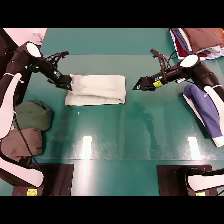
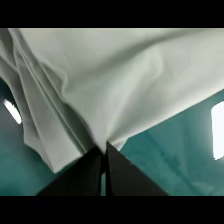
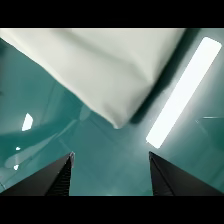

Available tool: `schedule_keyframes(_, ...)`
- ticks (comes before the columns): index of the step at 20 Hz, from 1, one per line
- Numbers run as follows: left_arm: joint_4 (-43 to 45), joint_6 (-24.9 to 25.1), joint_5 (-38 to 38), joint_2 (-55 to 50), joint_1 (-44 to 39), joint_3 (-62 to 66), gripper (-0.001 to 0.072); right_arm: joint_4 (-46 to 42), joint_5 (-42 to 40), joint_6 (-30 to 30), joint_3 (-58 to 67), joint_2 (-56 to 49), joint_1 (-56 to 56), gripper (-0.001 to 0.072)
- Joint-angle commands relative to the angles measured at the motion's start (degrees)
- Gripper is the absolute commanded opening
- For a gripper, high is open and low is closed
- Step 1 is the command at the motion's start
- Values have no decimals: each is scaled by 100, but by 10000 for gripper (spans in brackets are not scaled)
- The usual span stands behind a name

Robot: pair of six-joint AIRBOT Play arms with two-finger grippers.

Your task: Fold the shirts.

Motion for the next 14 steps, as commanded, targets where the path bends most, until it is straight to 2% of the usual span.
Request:
schedule_keyframes(1, 551, 46, -452, 192, -20, -407, 215, -105, -133, 125, -7, -2, -98, 550)
schedule_keyframes(2, 551, -50, -273, 192, -20, -501, 607, -101, -192, 157, -4, -2, -103, 551)
schedule_keyframes(3, 551, -190, -17, 192, -13, -518, 688, -98, -199, 208, -4, -2, -136, 554)
schedule_keyframes(4, 553, -223, 238, 214, -13, -498, 688, -101, -199, 229, -7, -2, -140, 559)
schedule_keyframes(5, 546, -348, 446, 251, -13, -409, 643, -101, -197, 264, -7, -20, -140, 620)
schedule_keyframes(6, 470, -387, 616, 326, -13, -280, 608, -98, -219, 387, -7, -68, -140, 636)
schedule_keyframes(8, -17, -376, 796, 476, -17, -4, 608, -11, -289, 544, -4, -341, -138, 635)
schedule_keyframes(11, -634, -378, 968, 625, -20, 203, 607, 920, -629, 542, -2, -1019, -59, 620)
schedule_keyframes(14, -874, -380, 1032, 651, -20, 212, 606, 1587, -933, 529, 212, -1668, 144, 618)
